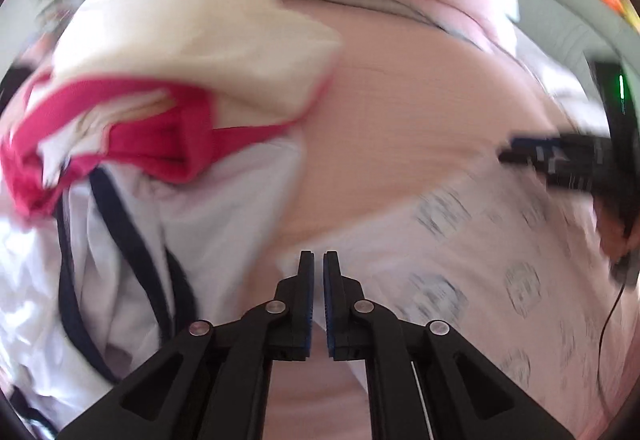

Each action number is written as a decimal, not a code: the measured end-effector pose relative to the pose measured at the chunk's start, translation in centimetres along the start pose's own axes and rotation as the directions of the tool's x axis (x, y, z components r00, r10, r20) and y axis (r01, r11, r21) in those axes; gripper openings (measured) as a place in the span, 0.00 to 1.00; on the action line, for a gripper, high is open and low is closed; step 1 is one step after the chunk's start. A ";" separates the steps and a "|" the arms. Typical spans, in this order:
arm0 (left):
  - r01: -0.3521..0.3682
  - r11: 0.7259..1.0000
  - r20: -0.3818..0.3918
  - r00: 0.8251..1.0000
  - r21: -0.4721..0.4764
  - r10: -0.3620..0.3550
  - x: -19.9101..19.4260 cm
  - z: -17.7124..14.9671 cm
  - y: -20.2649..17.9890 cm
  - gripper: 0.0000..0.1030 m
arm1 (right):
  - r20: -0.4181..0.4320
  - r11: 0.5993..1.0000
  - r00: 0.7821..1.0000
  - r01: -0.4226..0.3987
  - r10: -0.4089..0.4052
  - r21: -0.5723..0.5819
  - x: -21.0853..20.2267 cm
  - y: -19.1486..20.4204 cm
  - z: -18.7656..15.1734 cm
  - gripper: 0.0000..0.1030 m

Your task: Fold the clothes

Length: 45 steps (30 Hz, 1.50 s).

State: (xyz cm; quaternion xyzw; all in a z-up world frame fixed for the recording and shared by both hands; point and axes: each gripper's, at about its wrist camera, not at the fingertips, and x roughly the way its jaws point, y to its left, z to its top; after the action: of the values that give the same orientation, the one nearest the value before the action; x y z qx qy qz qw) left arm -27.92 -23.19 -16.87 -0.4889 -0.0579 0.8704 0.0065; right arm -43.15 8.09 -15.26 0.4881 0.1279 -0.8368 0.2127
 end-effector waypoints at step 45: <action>0.185 0.972 -0.202 0.967 0.143 -0.155 -10.6 -14.3 -24.2 0.04 | -0.062 0.901 0.996 0.085 -0.065 0.426 -18.9 -11.4 -28.8 0.38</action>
State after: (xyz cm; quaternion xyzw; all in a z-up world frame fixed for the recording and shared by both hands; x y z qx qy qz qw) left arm -11.28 1.47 -12.68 -0.5605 -0.0286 0.8180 0.1260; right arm -18.49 34.60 -12.82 0.5368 -0.0355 -0.8404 0.0650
